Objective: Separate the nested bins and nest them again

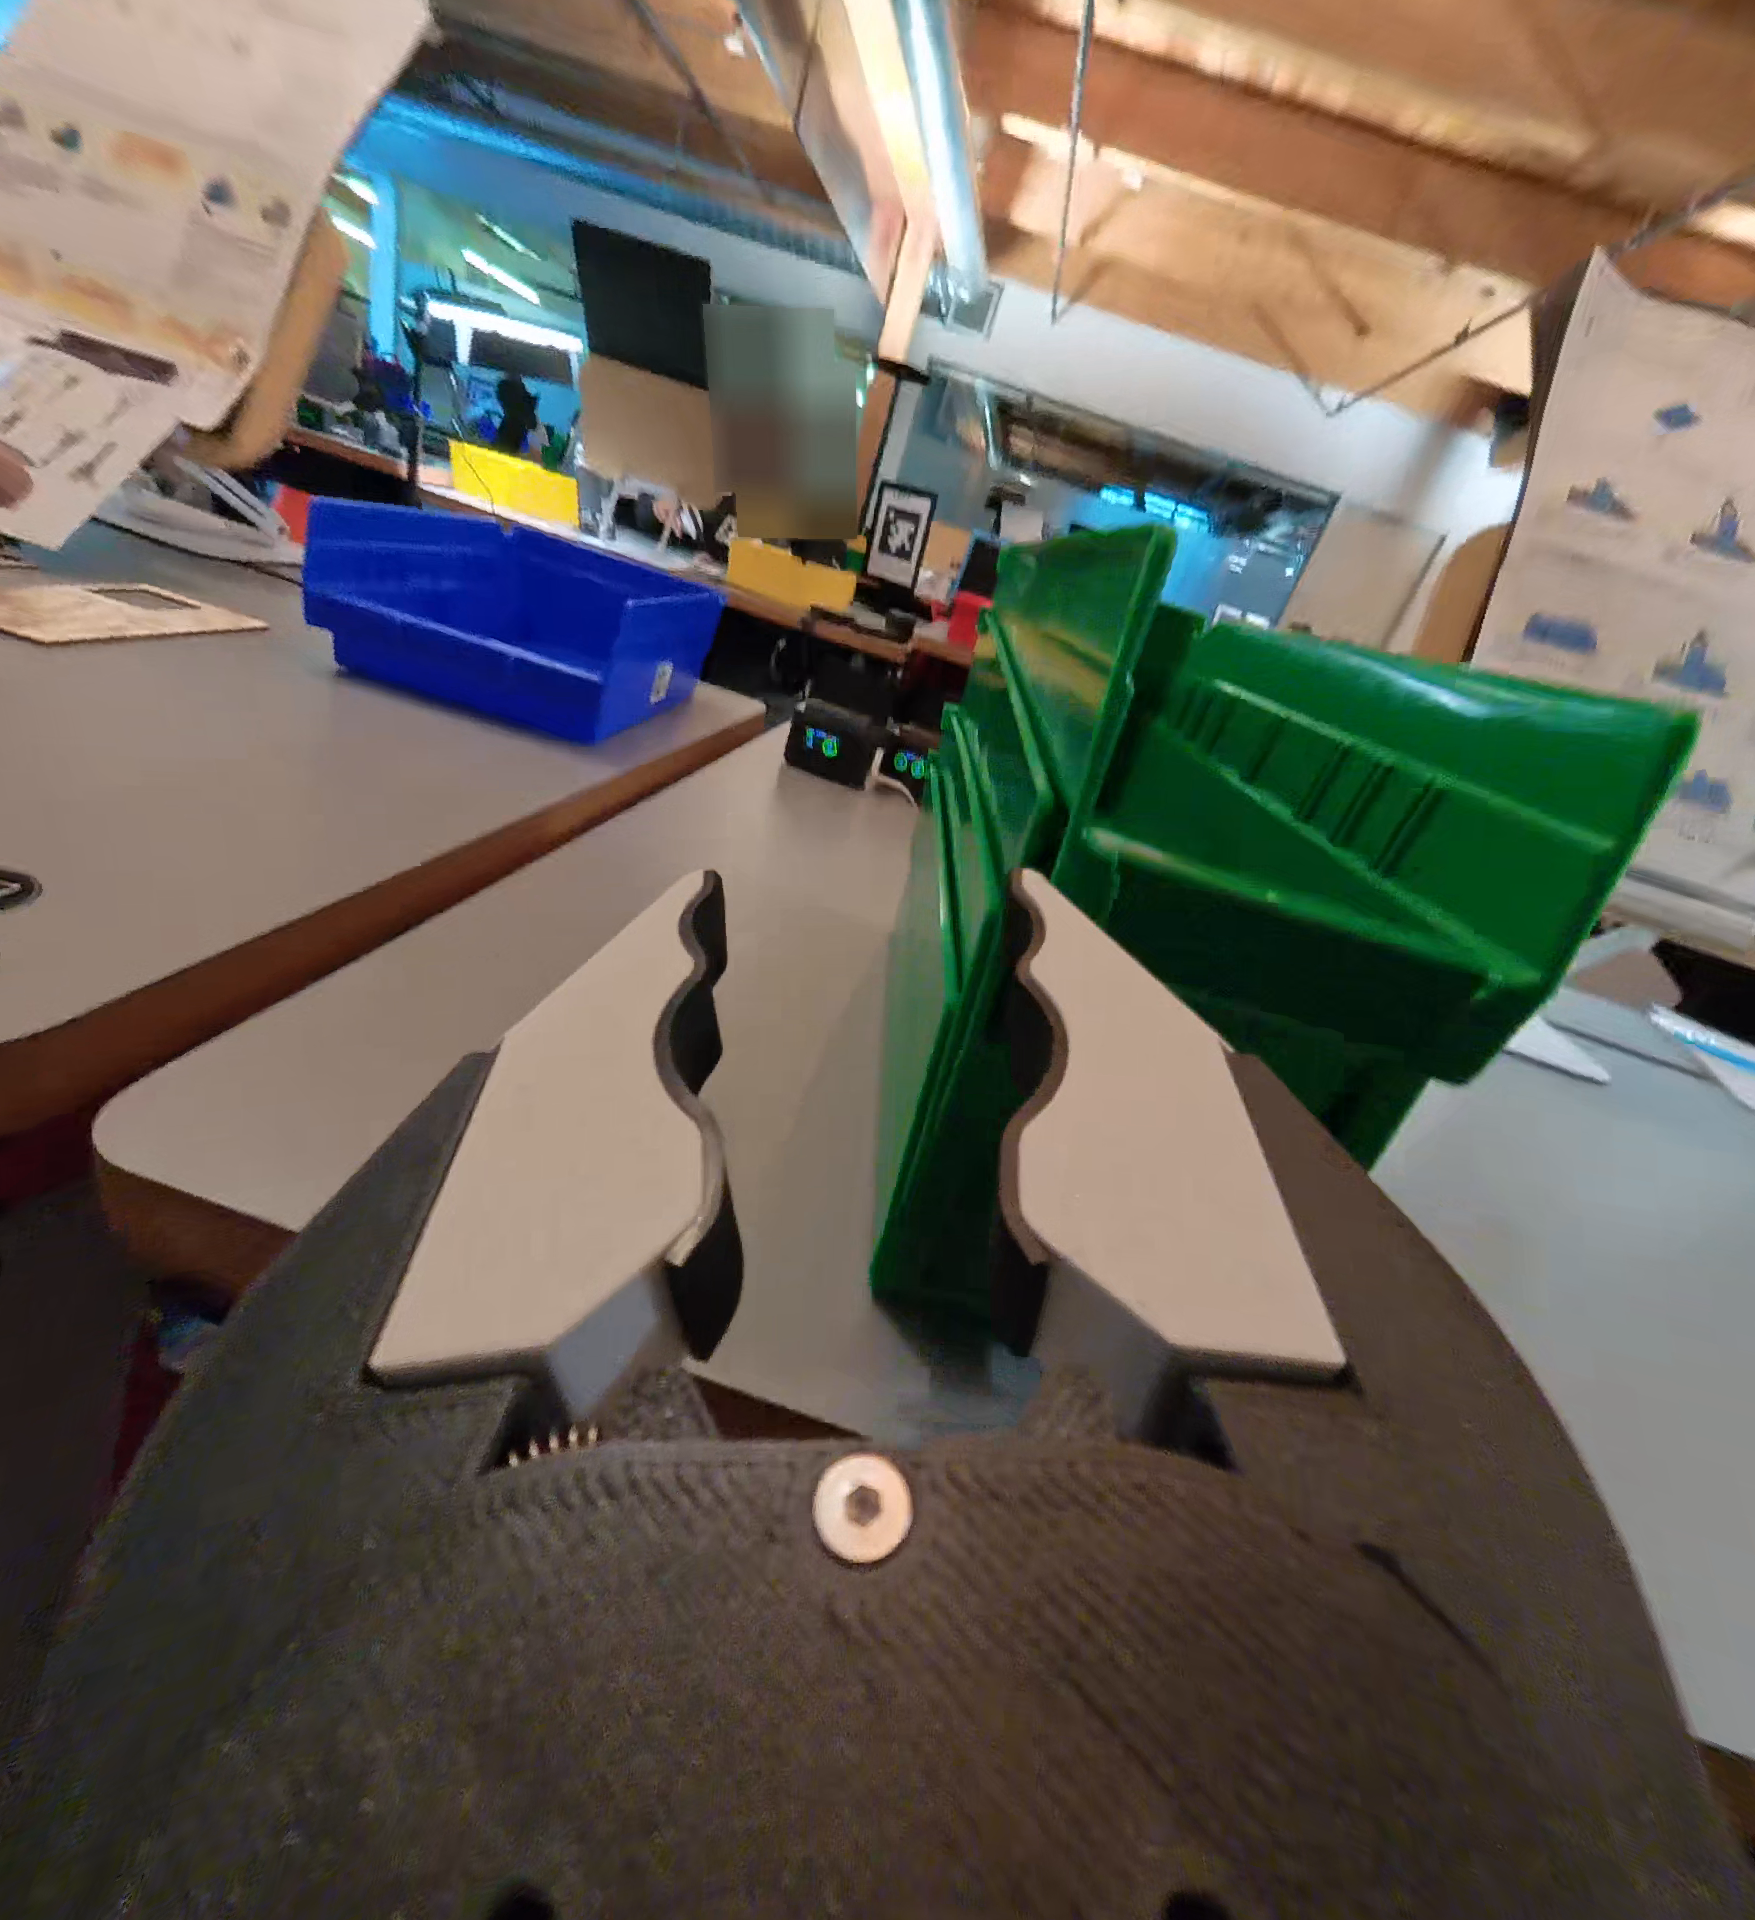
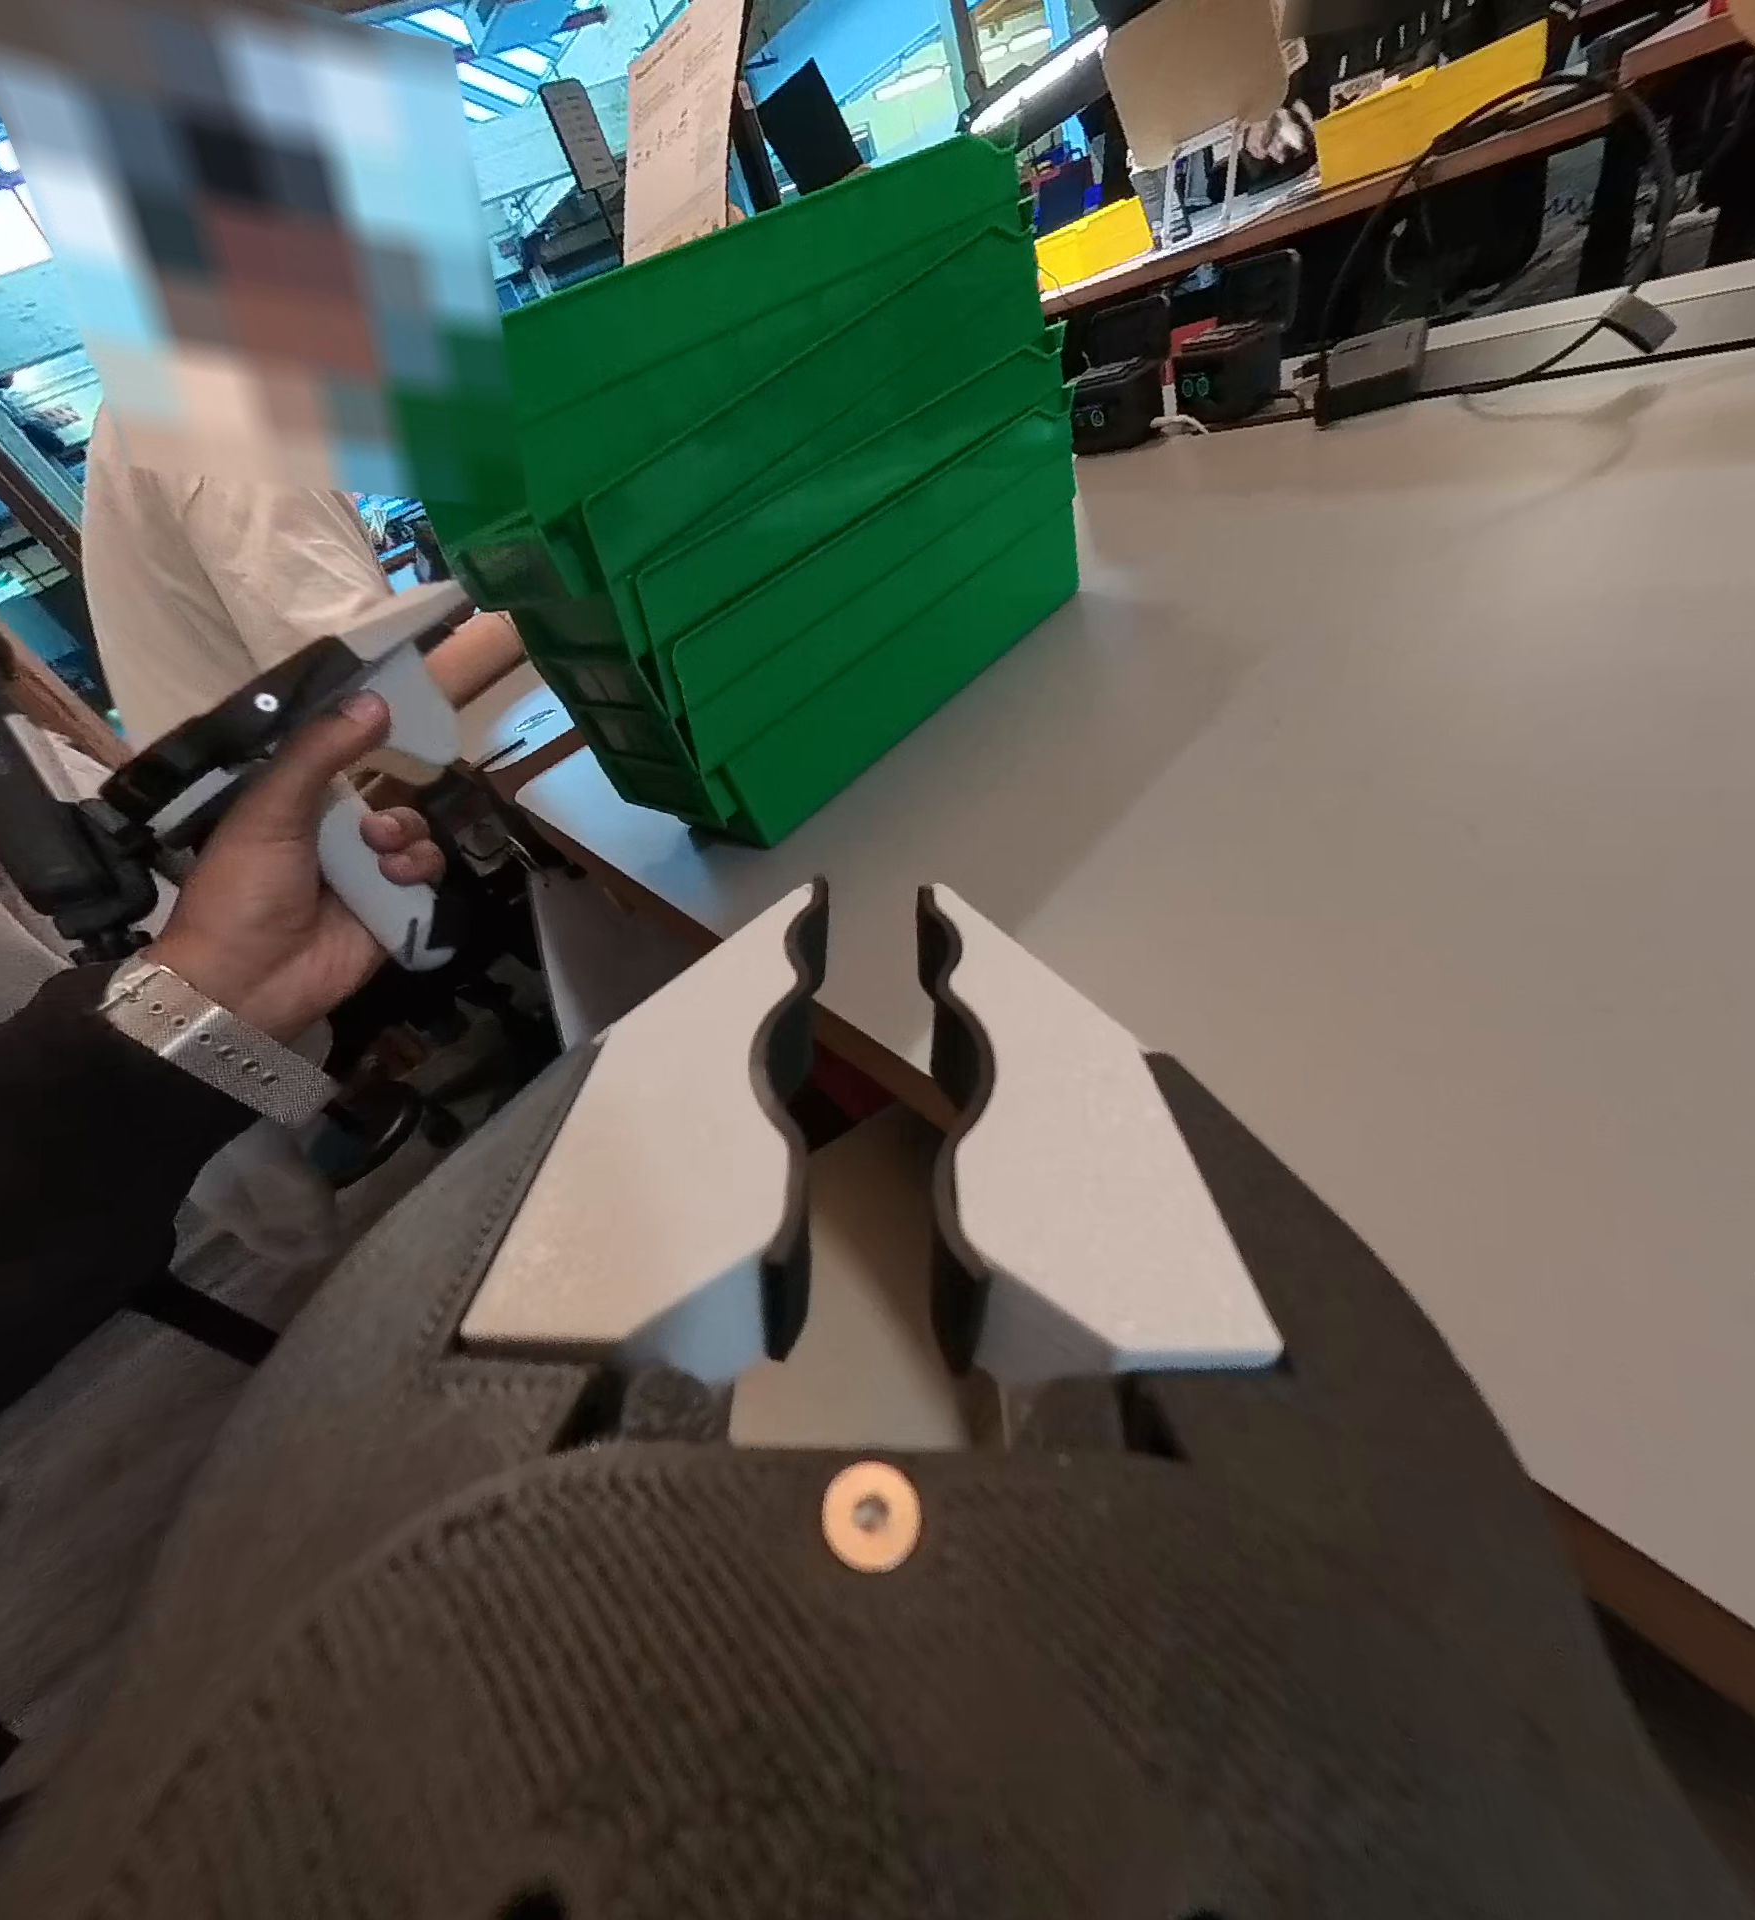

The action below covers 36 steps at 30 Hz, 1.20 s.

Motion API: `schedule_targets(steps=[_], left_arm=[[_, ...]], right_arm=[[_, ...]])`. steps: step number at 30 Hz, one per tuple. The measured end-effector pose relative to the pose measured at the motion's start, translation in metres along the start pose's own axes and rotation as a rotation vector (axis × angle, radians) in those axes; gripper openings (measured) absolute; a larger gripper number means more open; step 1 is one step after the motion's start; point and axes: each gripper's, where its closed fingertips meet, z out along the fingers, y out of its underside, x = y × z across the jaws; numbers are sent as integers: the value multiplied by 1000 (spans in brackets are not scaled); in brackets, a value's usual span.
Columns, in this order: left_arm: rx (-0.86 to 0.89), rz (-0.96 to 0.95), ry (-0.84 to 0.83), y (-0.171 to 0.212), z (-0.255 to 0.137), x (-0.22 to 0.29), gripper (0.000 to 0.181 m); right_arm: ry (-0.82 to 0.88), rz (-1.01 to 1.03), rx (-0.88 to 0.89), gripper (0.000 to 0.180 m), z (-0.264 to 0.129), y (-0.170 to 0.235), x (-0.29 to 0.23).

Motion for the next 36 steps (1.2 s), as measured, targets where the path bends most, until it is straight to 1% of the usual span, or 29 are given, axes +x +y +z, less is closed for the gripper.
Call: schedule_targets(steps=[2, 3, 4, 5, 6, 7, 10, 12, 14, 16, 17, 19, 22, 25, 27, 31, 34, 36], left_arm=[[19, -44, 35, -3, 1, 5, 45], [50, -110, 108, -11, -1, 14, 34], [87, -179, 198, -20, -4, 25, 31], [118, -247, 258, -27, -5, 31, 40], [117, -292, 260, -27, -4, 31, 39], [94, -297, 246, -22, -1, 29, 40], [-6, -221, 262, -5, 6, 33, 43], [-4, -215, 258, -3, 6, 32, 48], [-10, -240, 271, -2, 7, 30, 51], [-30, -292, 284, -1, 10, 30, 52], [-33, -315, 289, -1, 12, 30, 53], [-39, -316, 295, -1, 14, 30, 54], [-34, -273, 279, -2, 19, 29, 54], [-17, -248, 261, -4, 25, 27, 48], [-15, -255, 259, -4, 29, 27, 42], [3, -280, 314, -6, 32, 33, 24], [11, -284, 321, -7, 32, 32, 25], [11, -288, 305, -7, 33, 29, 32]], right_arm=[[-3, -18, -4, 15, 1, 1, -1], [0, -27, -7, 15, 1, 2, -1], [2, -32, -9, 15, 1, 3, 0], [2, -32, -11, 15, 2, 3, 0], [3, -31, -14, 15, 2, 4, 0], [3, -33, -18, 15, 3, 5, 0], [36, -100, -20, 15, 3, 6, 4], [77, -197, -11, 15, 1, 3, 7], [129, -338, -6, 15, -1, 3, 11], [164, -481, -65, 14, -2, 16, 16], [174, -525, -110, 14, -1, 26, 19], [212, -566, -118, 12, -2, 31, 26], [216, -514, -101, 12, -2, 29, 31], [222, -442, -94, 12, -2, 26, 40], [232, -410, -96, 12, -3, 25, 47], [232, -368, -93, 12, -2, 23, 50], [230, -380, -95, 12, -3, 23, 49], [225, -384, -99, 12, -2, 25, 48]])
